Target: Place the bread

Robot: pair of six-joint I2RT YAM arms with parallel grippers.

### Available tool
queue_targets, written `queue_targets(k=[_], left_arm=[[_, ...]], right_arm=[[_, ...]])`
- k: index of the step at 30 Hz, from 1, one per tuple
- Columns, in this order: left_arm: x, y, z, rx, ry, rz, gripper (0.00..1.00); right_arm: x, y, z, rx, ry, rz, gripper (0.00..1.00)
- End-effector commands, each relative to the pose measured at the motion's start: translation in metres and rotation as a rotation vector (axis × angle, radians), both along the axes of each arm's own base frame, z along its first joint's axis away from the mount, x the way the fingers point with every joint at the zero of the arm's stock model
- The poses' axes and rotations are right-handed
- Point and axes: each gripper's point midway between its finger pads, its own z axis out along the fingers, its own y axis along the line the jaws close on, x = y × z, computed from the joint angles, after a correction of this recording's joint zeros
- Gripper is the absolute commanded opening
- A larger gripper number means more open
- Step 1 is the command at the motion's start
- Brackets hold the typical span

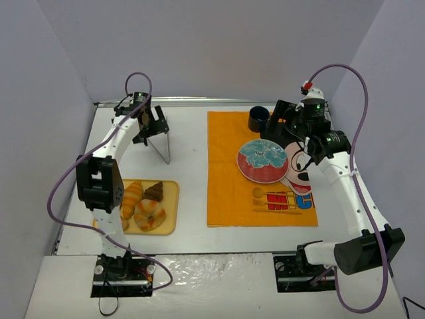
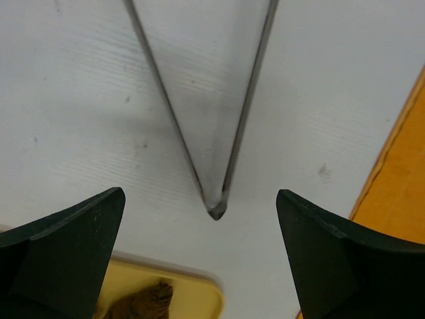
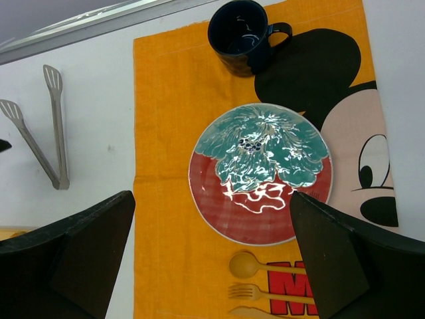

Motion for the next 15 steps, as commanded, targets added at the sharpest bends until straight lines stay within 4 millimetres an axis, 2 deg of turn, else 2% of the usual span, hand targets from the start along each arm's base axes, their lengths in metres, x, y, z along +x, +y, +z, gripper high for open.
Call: queue_targets(k=[1,8,15], left_arm=[[0.041,-0.026,0.045,-0.088,-0.144,-0.050,0.97],[0.055,-0.027,0.018,-0.053,-0.088,-0.033,0.97],[0.046,-0.002,-0.007,0.071,-0.014,0.050,0.97]], right_arm=[[-0.001,0.008,0.016,0.011,-0.061,0.030,1.00],[0.001,0.013,0.014,-0.001,-0.056,0.043,1.00],[0.001,0.018,0.010,-0.009,-0.046,0.059,1.00]])
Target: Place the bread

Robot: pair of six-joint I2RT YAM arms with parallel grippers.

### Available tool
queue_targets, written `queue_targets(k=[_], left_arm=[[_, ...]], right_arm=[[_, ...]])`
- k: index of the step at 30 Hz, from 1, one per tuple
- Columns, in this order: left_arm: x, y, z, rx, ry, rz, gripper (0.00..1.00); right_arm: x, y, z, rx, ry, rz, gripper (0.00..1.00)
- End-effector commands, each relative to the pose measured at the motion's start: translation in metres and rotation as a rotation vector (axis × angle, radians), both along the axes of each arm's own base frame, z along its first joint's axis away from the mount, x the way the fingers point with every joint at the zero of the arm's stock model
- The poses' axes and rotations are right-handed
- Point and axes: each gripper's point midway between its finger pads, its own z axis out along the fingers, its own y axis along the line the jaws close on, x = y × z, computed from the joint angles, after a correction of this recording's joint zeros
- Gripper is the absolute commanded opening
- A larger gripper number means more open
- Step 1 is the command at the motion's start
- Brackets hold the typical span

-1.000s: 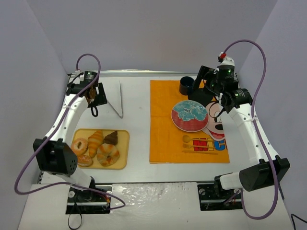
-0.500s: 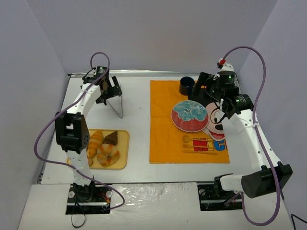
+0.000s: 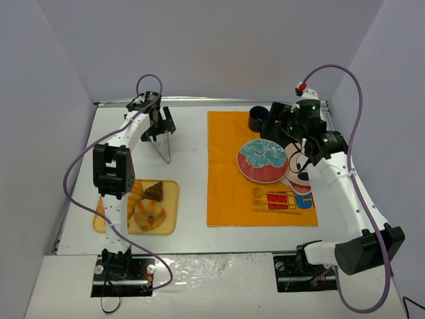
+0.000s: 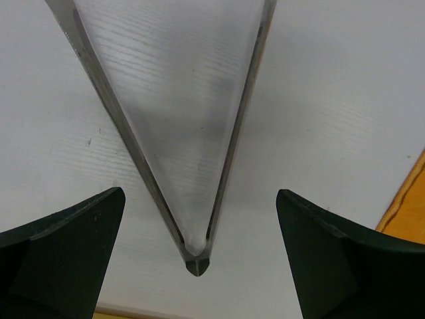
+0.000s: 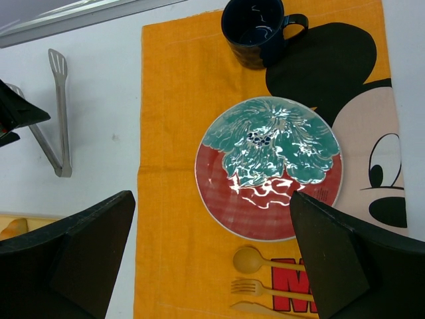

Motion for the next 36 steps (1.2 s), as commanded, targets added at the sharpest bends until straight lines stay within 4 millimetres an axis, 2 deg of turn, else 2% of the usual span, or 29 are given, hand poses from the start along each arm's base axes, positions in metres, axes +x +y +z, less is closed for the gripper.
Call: queue_targets(k=[1,7,11,28,36], left_arm=[[0.003,0.017,0.029,0.078,-0.057,0.073,0.97],[-0.004,0.021,0.013,0.098,-0.024,0.116,0.97],[-0.003,0.017,0.002,0.082,-0.012,0.103,0.97],[0.014,0.002,-0.030,0.027,-0.005,0.060,0.97],[0.024,-0.001,-0.041,0.032,-0.008,0.041,0.97]], right_arm=[[0.005,0.007,0.013,0.001,-0.052,0.024,1.00],[0.006,0.010,0.013,0.006,-0.051,0.033,1.00],[0.004,0.010,0.015,0.006,-0.055,0.034,1.00],[0.003,0.012,0.014,0.006,-0.052,0.046,1.00],[0.002,0.013,0.007,0.002,-0.037,0.054,1.00]])
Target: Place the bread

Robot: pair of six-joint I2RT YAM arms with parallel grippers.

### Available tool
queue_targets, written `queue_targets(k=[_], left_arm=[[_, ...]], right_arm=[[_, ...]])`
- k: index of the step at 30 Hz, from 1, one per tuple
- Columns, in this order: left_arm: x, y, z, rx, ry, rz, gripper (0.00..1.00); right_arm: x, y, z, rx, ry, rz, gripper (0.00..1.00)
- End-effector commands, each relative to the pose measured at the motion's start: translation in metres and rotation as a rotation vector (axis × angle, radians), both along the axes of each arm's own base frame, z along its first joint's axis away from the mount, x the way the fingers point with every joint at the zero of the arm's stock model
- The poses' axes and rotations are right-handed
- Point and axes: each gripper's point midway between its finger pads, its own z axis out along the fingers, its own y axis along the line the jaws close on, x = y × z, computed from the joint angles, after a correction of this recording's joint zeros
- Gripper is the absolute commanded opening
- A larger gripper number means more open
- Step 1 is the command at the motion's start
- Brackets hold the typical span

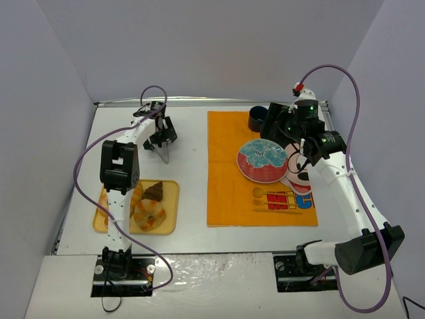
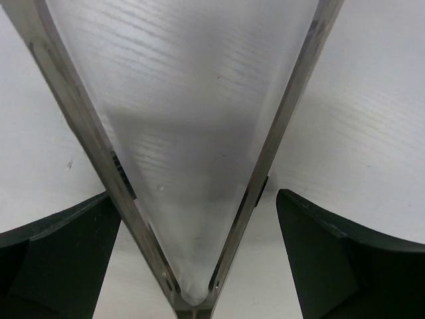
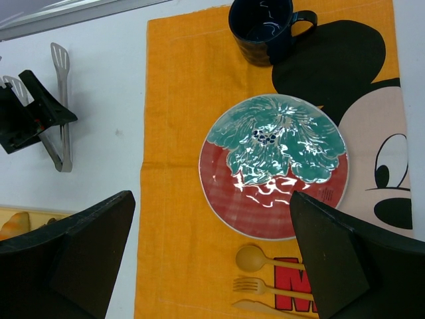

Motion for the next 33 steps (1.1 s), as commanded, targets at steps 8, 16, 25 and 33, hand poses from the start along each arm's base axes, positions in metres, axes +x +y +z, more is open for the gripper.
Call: queue_targets(k=[8,16,25,33], left_arm=[[0.027,0.000,0.021,0.048,-0.098,-0.020,0.97],[0.022,0.015,0.006,0.132,-0.057,-0.004,0.97],[0.025,0.014,-0.004,0.134,-0.057,-0.018,0.97],[0.022,0.015,-0.005,0.140,-0.046,-0.022,0.72]], right_arm=[[0.004,0.008,0.006,0.000,-0.035,0.039,1.00],[0.003,0.011,0.006,0.000,-0.036,0.052,1.00],[0.003,0.014,0.004,-0.008,-0.031,0.063,1.00],[0.003,0.014,0.004,-0.009,-0.032,0.064,1.00]])
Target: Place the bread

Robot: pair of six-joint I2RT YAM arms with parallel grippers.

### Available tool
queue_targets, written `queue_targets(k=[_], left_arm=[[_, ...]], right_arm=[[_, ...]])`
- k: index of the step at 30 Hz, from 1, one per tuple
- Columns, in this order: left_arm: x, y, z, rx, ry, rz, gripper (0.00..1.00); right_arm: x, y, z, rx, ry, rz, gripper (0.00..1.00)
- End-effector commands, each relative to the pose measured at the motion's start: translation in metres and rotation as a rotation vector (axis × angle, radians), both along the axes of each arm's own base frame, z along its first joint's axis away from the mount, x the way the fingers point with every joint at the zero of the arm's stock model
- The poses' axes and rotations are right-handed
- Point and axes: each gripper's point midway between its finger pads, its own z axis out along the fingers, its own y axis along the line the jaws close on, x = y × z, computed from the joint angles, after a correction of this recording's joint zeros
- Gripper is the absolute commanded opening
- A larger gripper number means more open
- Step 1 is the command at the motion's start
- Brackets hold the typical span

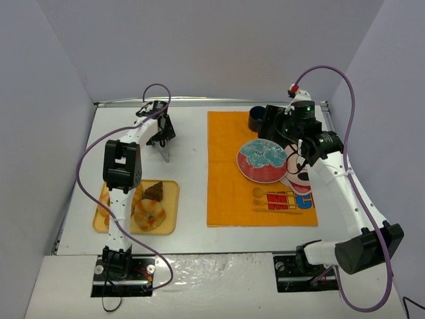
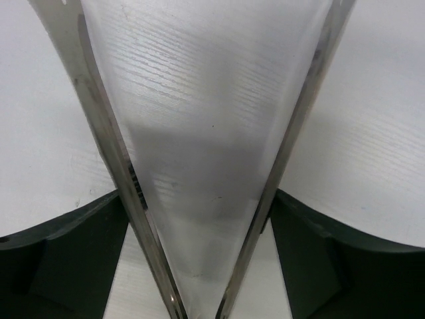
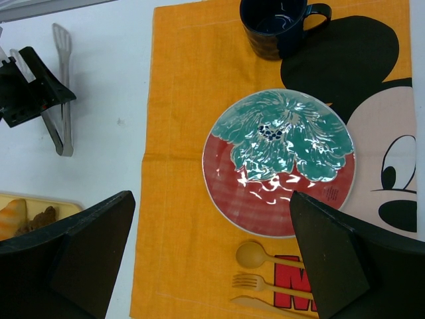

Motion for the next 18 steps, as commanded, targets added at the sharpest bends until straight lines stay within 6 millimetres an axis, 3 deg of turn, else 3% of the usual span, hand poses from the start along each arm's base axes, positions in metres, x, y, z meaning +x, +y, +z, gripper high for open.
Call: queue_targets(k=[1,7,10,13,18], left_arm=[[-0.004,0.007,-0.003,0.049,0.025,-0.008,0.65],[-0.016,0.009,-0.005,0.042,0.042,0.005,0.22],[-0.026,0.010,-0.003,0.043,0.048,0.008,0.09],[-0.031,0.010,0.006,0.056,0.033,0.006,0.02],[-0.042,0.005,0.035,0.081,0.002,-0.009,0.00]], right_arm=[[0.006,0.005,0.010,0.007,-0.043,0.020,1.00],[0.005,0.007,0.013,0.007,-0.051,0.024,1.00],[0.004,0.007,0.014,0.006,-0.053,0.023,1.00],[0.002,0.007,0.015,0.007,-0.057,0.026,1.00],[0.001,0.005,0.018,0.001,-0.067,0.016,1.00]])
